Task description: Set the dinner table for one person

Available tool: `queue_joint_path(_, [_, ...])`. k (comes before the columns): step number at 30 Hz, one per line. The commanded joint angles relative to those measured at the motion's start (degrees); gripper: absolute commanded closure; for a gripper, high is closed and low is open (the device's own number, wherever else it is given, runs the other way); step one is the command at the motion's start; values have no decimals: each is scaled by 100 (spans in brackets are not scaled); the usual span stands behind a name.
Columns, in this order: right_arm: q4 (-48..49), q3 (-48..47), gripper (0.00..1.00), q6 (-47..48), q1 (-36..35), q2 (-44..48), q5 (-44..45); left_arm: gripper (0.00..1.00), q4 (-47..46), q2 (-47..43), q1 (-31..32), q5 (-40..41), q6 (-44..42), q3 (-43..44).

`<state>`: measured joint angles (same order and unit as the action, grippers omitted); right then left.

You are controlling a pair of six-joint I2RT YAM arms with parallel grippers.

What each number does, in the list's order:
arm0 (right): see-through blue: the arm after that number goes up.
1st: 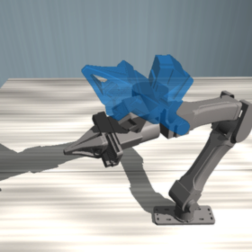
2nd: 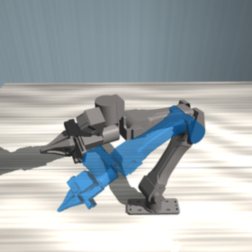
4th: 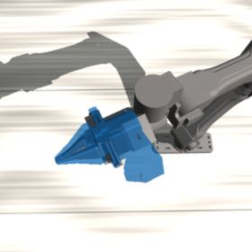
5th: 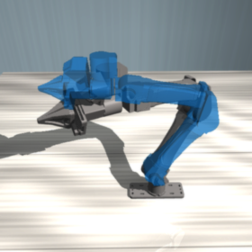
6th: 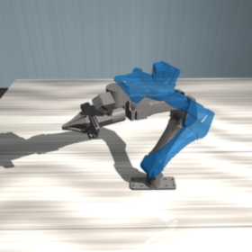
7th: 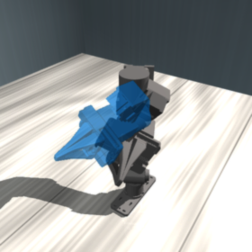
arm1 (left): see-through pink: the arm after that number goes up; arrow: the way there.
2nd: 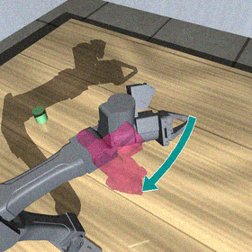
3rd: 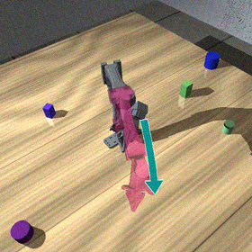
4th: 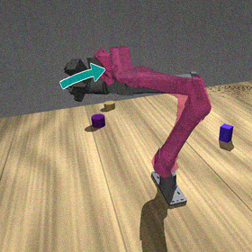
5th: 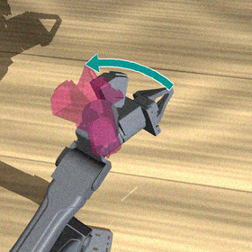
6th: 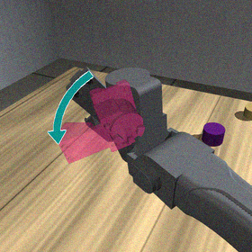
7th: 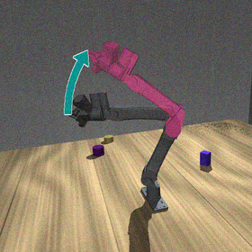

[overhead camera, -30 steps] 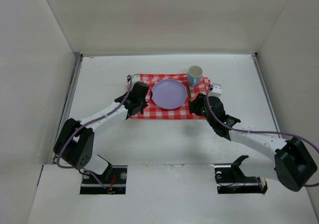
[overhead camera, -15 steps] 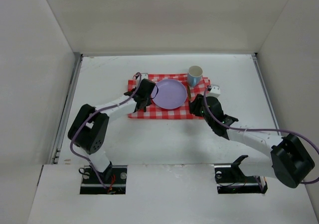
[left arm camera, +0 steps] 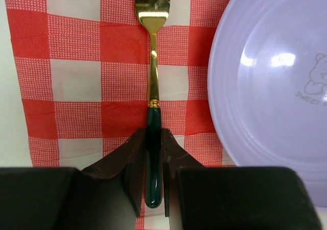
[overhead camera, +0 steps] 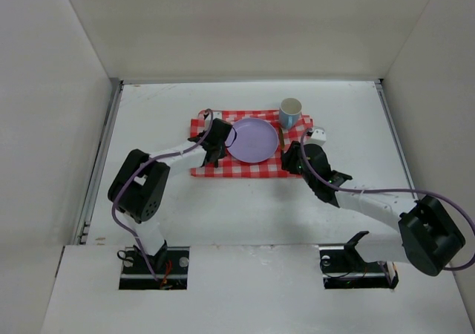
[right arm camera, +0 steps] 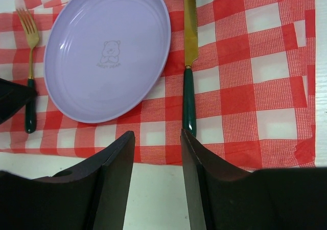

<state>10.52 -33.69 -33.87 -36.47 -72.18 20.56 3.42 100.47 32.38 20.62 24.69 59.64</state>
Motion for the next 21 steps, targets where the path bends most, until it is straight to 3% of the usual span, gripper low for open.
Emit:
queue_joint_path(1, [292, -182, 53, 38, -49, -6, 36, 94, -219, 43, -35, -128, -96, 233])
queue_joint_path(12, [292, -173, 53, 38, -49, 2, 63, 90, -360, 316, -52, -173, 71, 66])
queue_joint_path(21, [310, -146, 44, 73, -49, 46, 98, 63, -509, -843, 97, 47, 194, -514])
